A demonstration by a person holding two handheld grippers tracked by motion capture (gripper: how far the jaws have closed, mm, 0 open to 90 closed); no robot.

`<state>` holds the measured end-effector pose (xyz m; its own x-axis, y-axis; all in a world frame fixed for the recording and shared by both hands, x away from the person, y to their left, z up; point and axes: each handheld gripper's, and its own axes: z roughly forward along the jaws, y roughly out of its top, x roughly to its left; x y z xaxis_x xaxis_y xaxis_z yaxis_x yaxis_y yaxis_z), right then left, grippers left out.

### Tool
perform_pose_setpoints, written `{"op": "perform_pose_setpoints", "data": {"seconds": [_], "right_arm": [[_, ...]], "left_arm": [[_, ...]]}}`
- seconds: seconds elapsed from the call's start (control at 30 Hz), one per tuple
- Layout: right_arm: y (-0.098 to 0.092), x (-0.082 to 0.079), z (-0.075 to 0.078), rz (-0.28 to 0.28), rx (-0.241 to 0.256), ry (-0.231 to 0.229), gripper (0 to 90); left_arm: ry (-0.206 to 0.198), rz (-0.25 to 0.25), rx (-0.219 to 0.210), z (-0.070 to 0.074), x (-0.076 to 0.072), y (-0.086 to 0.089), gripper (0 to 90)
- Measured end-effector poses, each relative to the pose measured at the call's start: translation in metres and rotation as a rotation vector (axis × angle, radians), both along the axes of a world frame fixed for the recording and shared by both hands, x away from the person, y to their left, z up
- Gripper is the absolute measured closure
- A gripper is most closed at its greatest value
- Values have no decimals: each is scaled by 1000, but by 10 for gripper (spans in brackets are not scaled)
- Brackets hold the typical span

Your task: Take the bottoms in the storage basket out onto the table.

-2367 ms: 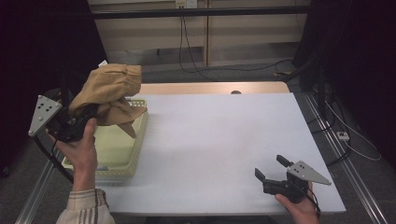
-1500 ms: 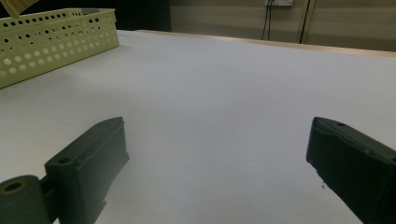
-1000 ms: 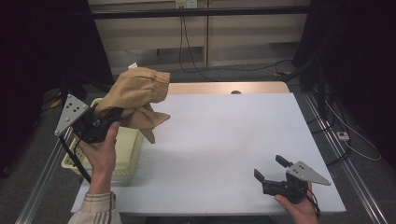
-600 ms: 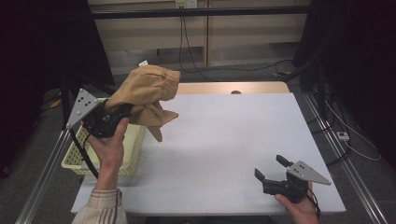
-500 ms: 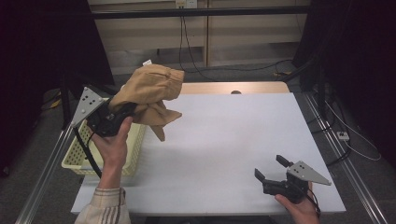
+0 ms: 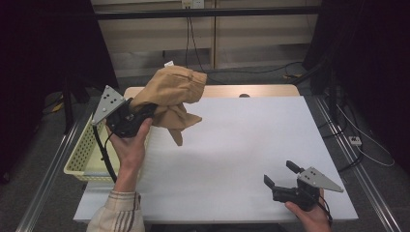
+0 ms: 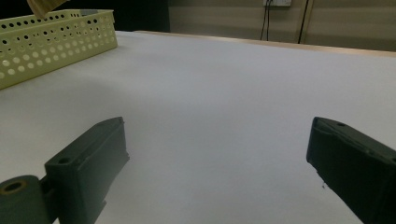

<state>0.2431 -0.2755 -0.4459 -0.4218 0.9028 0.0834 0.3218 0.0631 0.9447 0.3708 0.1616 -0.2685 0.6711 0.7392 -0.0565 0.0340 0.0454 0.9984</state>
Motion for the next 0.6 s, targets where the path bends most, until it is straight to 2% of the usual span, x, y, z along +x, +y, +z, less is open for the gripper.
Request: {"op": "perform_pose_setpoints", "data": {"seconds": [0.6], "right_arm": [[0,-1,0,1,1,-1,48]], "left_arm": [[22,-51,-4,-2,7,-29,773]]}}
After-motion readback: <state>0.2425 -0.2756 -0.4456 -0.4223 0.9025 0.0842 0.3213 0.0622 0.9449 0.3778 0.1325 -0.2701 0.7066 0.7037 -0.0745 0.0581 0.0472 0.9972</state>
